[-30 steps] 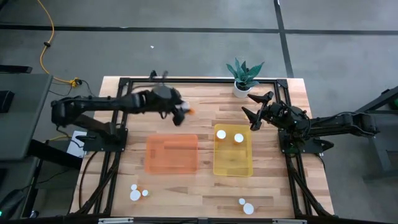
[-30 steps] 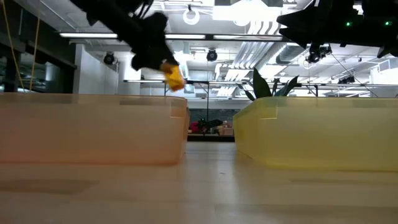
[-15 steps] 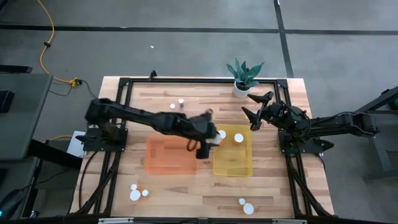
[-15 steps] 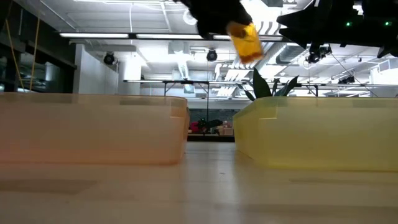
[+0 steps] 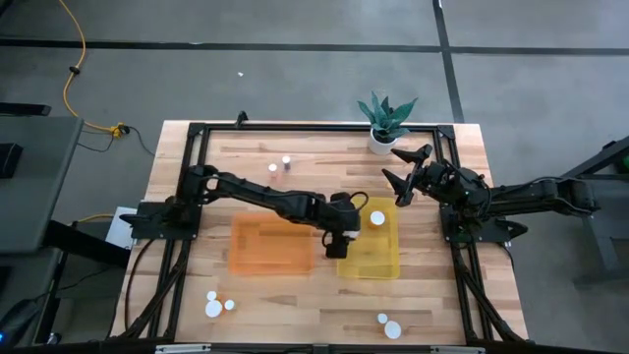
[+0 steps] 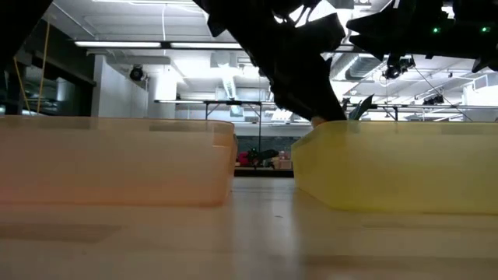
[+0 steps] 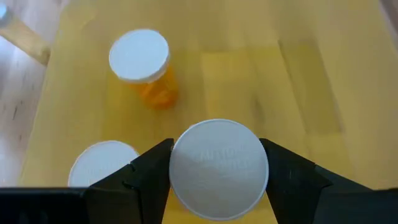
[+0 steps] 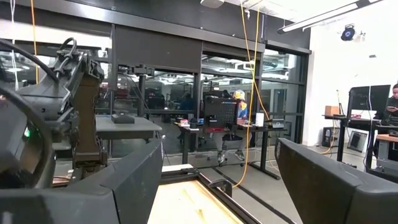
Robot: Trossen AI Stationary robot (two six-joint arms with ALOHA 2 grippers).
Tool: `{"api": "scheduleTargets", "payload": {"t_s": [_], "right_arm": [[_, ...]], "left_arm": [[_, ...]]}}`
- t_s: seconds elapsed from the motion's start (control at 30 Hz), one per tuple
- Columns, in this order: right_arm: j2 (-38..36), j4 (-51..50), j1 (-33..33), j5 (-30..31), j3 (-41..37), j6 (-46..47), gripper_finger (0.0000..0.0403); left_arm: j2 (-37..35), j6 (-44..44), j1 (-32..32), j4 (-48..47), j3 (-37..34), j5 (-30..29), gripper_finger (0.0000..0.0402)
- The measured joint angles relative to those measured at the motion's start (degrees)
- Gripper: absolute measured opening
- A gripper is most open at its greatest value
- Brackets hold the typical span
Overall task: Pick and place medicine bottles into bin by pill shape (circle, oval)
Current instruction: Put the top orange capsule bottle into the yellow bin
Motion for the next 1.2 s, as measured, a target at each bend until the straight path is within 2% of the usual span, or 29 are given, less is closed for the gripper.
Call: {"api": "scheduleTargets", "payload": {"t_s": [0.23,0.77,1.2], "right_arm": [[0.0,0.0,0.0,0.0,0.0,0.0,0.0301],[0.0,0.0,0.0,0.0,0.0,0.0,0.0301],[0.0,0.0,0.0,0.0,0.0,0.0,0.0301]], "left_arm": [[0.2,-0.1,0.5,-2.2,0.1,-1.8,0.0209],[0.2,-0.1,0.5,-3.0,0.1,-1.8,0.0211],[0.2,-0.1,0.5,-2.9,0.1,-1.5,0.0273]]}}
